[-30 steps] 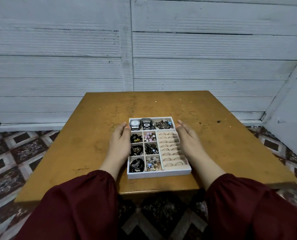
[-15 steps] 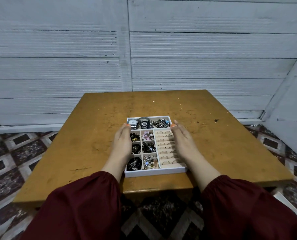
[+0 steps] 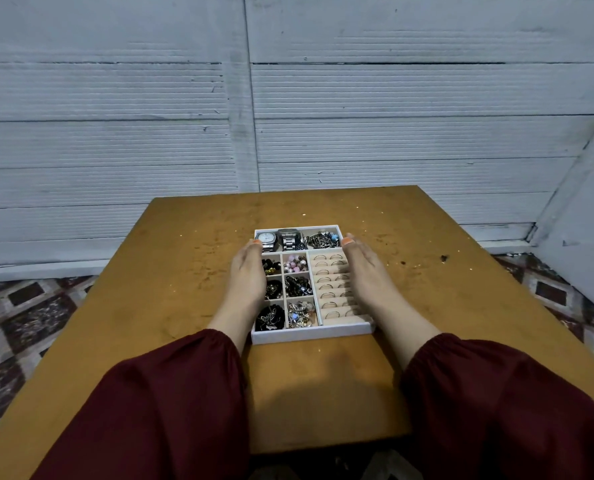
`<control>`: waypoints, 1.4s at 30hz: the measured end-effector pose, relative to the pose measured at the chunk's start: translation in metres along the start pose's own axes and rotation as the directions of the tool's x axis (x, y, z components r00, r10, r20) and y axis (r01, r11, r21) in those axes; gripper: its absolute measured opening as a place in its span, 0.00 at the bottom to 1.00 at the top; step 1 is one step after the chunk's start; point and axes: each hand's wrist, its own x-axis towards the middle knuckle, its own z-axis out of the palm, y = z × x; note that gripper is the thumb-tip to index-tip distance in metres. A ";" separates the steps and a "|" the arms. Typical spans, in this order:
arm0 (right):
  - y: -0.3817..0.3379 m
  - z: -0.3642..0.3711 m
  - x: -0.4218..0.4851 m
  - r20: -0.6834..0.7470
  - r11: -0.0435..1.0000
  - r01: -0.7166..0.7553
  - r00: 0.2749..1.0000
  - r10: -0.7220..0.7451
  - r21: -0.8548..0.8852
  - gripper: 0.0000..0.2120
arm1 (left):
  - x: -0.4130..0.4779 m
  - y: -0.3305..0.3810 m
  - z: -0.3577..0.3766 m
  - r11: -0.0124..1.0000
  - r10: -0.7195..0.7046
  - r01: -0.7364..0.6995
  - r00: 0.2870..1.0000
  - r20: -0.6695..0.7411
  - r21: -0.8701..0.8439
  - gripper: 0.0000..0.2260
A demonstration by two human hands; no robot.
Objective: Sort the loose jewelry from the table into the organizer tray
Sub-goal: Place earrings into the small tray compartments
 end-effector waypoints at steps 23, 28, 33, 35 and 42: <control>-0.016 0.012 0.109 -0.013 1.000 -0.024 1.000 0.024 0.006 0.23 | 0.114 0.013 0.034 0.999 0.021 -0.022 1.000 -0.019 -0.036 0.22; -0.015 0.011 0.112 0.006 0.999 -0.039 0.999 0.039 -0.008 0.23 | 0.121 0.011 0.035 0.999 0.021 -0.022 1.000 -0.019 -0.043 0.23; -0.014 0.013 0.108 -0.021 0.996 -0.054 0.998 0.056 0.073 0.18 | 0.118 0.008 0.033 0.997 0.063 -0.063 0.998 -0.006 -0.033 0.22; -0.011 0.012 0.106 -0.044 0.995 -0.014 0.999 0.019 0.097 0.15 | 0.113 0.008 0.030 0.996 0.080 -0.080 0.997 0.017 -0.027 0.23; 0.000 0.003 0.069 -0.050 0.985 0.038 0.998 -0.030 0.170 0.10 | 0.068 -0.009 0.013 0.985 0.146 -0.145 0.989 -0.006 0.092 0.21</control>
